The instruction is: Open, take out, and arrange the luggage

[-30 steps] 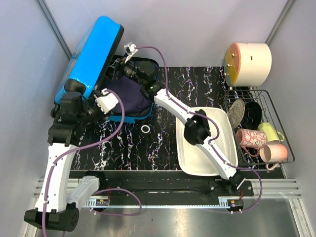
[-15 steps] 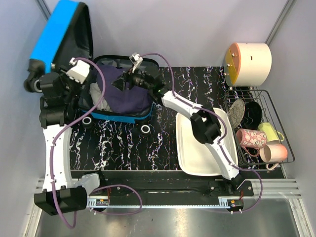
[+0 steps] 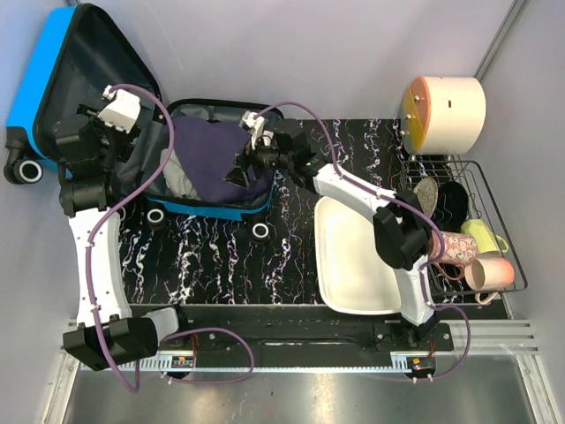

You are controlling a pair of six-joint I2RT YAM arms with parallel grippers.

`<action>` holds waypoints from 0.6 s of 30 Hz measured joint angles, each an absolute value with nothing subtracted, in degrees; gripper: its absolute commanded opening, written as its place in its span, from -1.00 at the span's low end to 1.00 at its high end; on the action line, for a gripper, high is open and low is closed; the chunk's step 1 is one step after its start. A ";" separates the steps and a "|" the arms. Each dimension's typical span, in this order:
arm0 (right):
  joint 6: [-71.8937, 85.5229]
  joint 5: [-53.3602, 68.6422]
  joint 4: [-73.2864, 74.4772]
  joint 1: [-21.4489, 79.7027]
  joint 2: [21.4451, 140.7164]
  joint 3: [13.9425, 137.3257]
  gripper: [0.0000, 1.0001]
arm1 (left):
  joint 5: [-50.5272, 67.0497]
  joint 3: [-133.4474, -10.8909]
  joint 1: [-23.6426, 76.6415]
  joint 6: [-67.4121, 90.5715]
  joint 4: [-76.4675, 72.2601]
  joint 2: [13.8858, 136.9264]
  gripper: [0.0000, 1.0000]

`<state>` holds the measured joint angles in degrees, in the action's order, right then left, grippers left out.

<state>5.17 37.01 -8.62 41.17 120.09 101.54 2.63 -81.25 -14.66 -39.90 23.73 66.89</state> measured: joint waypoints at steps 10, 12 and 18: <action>7.16 25.41 7.35 33.61 116.86 100.09 0.69 | 12.19 -87.74 -14.70 -40.66 40.25 71.29 0.63; 8.84 23.40 8.62 31.53 117.05 100.33 0.67 | 14.52 -87.81 -14.68 -40.71 44.27 73.67 0.63; 12.93 17.54 9.69 29.26 121.64 105.27 0.68 | 18.41 -86.00 -14.70 -35.64 49.67 81.95 0.46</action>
